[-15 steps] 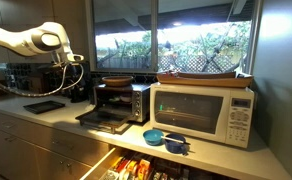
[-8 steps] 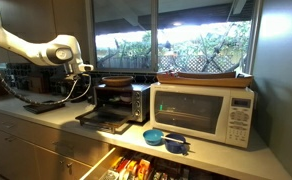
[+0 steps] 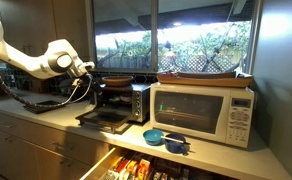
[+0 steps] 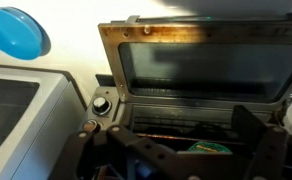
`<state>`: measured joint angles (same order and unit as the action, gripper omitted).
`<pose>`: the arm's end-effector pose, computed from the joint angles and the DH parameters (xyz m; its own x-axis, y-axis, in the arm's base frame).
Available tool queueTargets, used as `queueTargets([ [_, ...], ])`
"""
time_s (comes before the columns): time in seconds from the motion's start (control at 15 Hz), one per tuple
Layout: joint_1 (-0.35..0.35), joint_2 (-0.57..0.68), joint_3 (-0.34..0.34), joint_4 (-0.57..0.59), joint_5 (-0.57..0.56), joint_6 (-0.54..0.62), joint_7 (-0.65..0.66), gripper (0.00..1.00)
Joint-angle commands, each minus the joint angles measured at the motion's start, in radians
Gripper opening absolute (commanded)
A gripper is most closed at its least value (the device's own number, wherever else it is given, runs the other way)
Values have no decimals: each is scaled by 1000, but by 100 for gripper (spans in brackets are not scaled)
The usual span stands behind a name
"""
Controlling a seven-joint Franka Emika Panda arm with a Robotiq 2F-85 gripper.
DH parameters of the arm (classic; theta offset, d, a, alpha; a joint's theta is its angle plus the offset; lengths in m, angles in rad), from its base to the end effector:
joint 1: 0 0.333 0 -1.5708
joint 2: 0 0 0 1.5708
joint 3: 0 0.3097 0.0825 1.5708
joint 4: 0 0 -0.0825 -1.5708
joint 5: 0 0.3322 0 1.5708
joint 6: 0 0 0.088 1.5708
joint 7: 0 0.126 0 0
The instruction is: Pull the oven tray from the oven
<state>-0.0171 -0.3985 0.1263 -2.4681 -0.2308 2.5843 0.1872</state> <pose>0.4230 0.0520 0.4959 0.8588 0.1198 0.4981 0.0460 -0.9864 0.1580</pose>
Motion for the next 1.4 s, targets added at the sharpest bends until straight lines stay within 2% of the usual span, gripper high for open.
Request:
queueTargets([
  [0.0,-105,-8,66,-74,-147,210,127,100],
  [0.07,-65,1,36,-41,-80,135,60,100],
  [0.27,-96,0,60,-58,-107,188,87,100],
  [0.33,-94,14,51,-66,-95,249,96,100],
  [0.53,-176,80,78,-81,-170,500,185,100],
  [0.73,-198,183,73,-75,-138,665,190,100],
  [0.87,-172,255,57,-64,-119,706,173,100],
  [1.0,-185,301,71,-58,-124,733,174,100],
  [1.33,-178,310,67,-60,-131,728,165,100],
])
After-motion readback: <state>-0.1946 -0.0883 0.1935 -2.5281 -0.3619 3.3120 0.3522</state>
